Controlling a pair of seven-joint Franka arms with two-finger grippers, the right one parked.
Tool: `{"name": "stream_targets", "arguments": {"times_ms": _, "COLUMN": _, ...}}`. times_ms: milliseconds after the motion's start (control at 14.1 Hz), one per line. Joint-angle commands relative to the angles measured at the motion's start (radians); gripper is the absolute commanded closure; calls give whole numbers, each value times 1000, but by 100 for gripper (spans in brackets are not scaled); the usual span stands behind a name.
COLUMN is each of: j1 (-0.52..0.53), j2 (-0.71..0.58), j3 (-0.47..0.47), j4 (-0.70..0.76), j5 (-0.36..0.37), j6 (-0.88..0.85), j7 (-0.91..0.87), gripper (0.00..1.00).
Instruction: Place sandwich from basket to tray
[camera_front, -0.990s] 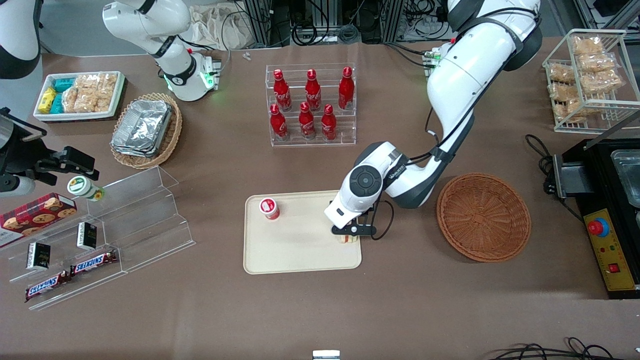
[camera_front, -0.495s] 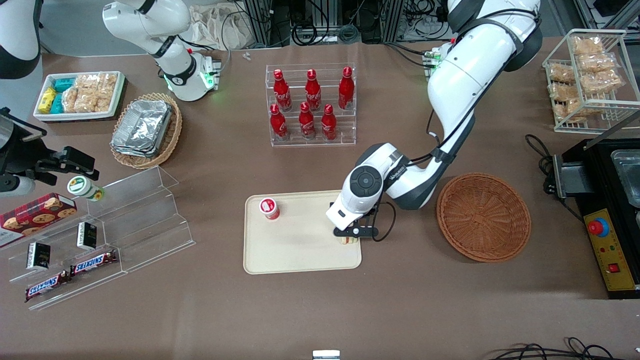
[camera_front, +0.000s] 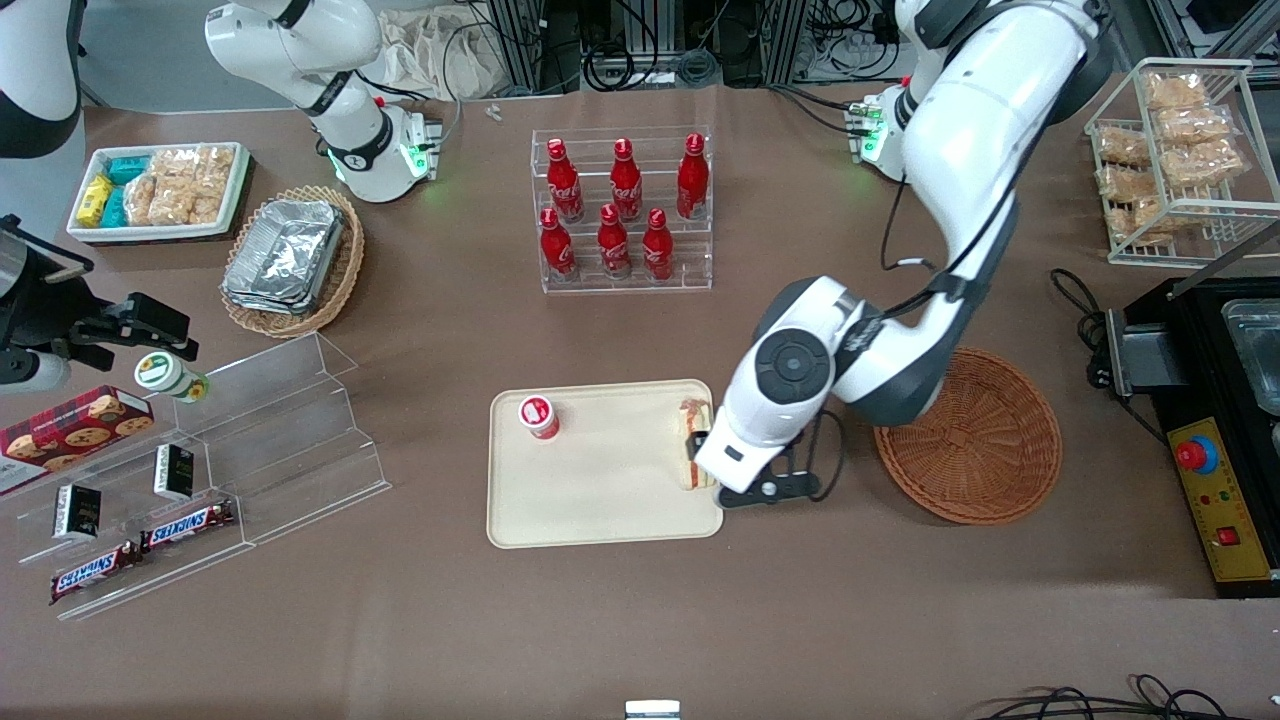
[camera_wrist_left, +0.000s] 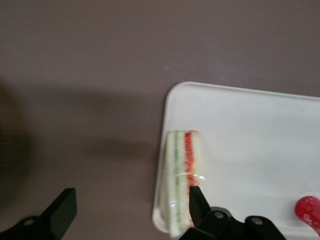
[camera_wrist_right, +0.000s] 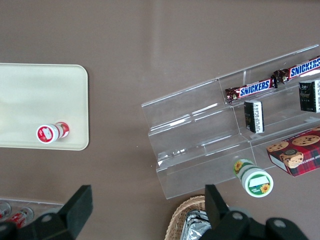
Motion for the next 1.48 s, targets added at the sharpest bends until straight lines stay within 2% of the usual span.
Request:
{"name": "stream_targets", "arguments": {"times_ms": 0, "j1": 102, "j2": -120, "j3": -6, "j4": -63, "j5": -18, "j6": -70, "j7": 3, "gripper": 0}}
{"name": "stream_targets", "arguments": {"times_ms": 141, "j1": 174, "j2": -235, "j3": -9, "j4": -165, "j5": -42, "j6": -69, "j7": 83, "gripper": 0}}
{"name": "stream_targets", "arguments": {"times_ms": 283, "j1": 257, "j2": -368, "j3": -9, "j4": -301, "j5": -134, "j6": -64, "j7": 207, "gripper": 0}}
{"name": "stream_targets", "arguments": {"times_ms": 495, "j1": 345, "j2": -499, "j3": -7, "j4": -424, "j5": -187, "j6": -66, "j7": 344, "gripper": 0}}
{"name": "stream_targets", "arguments": {"times_ms": 848, "j1": 374, "j2": -507, "j3": -1, "j4": -423, "j5": -191, "j6": -75, "j7": 384, "gripper": 0}}
{"name": "stream_targets", "arguments": {"times_ms": 1414, "j1": 500, "j2": -542, "j3": -1, "j4": -424, "j5": -191, "j6": -152, "j7": 598, "gripper": 0}}
